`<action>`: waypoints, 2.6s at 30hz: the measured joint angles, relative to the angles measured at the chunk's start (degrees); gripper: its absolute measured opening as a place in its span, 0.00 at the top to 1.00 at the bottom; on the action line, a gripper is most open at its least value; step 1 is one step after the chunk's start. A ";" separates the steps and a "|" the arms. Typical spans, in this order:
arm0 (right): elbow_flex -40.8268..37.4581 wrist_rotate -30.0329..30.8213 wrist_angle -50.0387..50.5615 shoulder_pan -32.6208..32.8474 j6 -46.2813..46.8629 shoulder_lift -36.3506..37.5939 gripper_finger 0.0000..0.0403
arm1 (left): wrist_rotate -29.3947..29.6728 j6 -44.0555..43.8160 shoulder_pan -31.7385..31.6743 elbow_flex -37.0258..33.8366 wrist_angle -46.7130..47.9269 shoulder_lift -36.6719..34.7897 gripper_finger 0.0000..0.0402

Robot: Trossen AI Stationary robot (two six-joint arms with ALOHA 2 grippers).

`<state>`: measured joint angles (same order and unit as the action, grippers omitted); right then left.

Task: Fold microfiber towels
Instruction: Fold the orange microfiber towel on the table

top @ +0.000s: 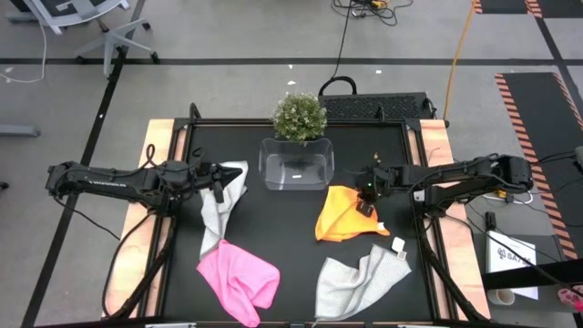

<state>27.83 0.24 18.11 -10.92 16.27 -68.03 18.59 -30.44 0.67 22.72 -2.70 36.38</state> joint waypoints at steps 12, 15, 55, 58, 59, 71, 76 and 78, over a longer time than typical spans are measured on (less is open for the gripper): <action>0.01 -6.24 -12.89 0.87 8.59 0.00 1.00 | -2.49 -2.97 5.28 -0.02 -14.29 14.71 0.99; 0.02 -6.20 -13.08 0.87 9.02 0.00 1.00 | -2.42 -3.16 8.92 0.04 -22.93 23.14 0.98; 39.85 15.87 -0.24 13.03 -13.80 1.25 1.00 | 7.45 16.18 11.78 30.88 -3.06 47.19 0.97; 41.75 20.51 2.82 13.37 -13.42 1.25 1.00 | 7.74 17.81 12.12 30.88 -3.45 47.17 0.97; 42.43 22.11 3.70 13.61 -13.12 1.25 1.00 | 7.72 18.23 12.27 30.88 -3.54 47.17 0.98; 47.89 16.12 14.08 23.17 0.08 1.25 1.00 | 7.37 19.58 13.35 30.88 -1.22 47.17 0.95; 47.98 9.99 4.59 27.95 -0.17 0.85 1.00 | 7.34 21.35 12.77 30.86 1.52 47.17 0.95; 47.94 16.70 5.13 28.49 -0.44 0.75 1.00 | 7.01 22.15 12.41 30.86 1.79 47.17 0.95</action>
<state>75.77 16.93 23.24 17.57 15.83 -67.28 25.60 -8.29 13.08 53.58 -0.91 83.55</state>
